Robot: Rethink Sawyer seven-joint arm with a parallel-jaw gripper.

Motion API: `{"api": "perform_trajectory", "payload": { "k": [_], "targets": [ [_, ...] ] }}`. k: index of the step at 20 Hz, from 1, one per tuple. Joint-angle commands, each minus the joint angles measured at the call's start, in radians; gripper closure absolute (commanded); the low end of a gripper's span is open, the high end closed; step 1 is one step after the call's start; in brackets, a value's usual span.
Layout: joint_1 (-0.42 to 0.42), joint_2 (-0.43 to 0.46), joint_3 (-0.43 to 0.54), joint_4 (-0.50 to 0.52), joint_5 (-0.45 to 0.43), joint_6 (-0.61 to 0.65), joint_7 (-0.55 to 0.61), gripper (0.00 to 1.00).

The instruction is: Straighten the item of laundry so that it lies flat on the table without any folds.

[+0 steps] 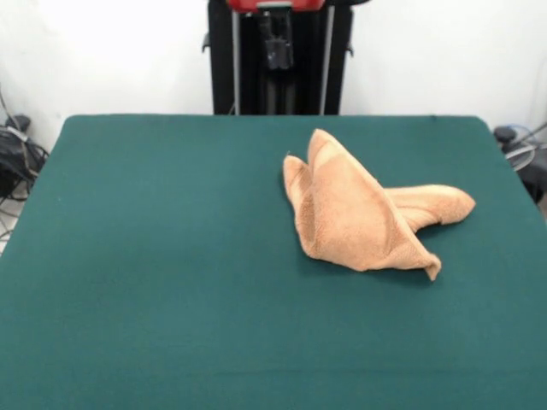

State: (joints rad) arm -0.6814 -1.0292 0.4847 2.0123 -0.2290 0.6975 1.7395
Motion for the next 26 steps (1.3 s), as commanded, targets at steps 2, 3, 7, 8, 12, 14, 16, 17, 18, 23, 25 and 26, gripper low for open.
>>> {"api": "perform_trajectory", "payload": {
  "k": [2,3,7,8,12,14,16,17,18,23,25,26],
  "targets": [
    [0.144,-0.088,-0.05,0.172,-0.014,-0.136,0.183,1.0],
    [0.15,-0.086,-0.052,0.174,-0.01,-0.143,0.173,1.0],
    [0.16,-0.078,-0.06,0.198,0.018,-0.2,0.159,0.0],
    [0.162,-0.075,-0.06,0.196,0.019,-0.196,0.158,0.0],
    [0.159,-0.042,-0.053,0.203,0.048,-0.181,0.158,0.0],
    [0.143,-0.01,-0.034,0.212,0.066,-0.199,0.145,0.0],
    [0.146,0.012,-0.036,0.211,0.051,-0.238,0.145,0.0],
    [0.148,0.024,-0.042,0.215,0.053,-0.247,0.154,0.0],
    [0.149,0.037,-0.048,0.219,0.056,-0.256,0.164,0.0],
    [0.143,0.139,-0.057,0.195,0.03,-0.336,0.157,0.0],
    [0.15,0.155,-0.069,0.185,0.018,-0.347,0.158,0.0],
    [0.153,0.162,-0.075,0.182,0.014,-0.356,0.159,0.0]
  ]
}}
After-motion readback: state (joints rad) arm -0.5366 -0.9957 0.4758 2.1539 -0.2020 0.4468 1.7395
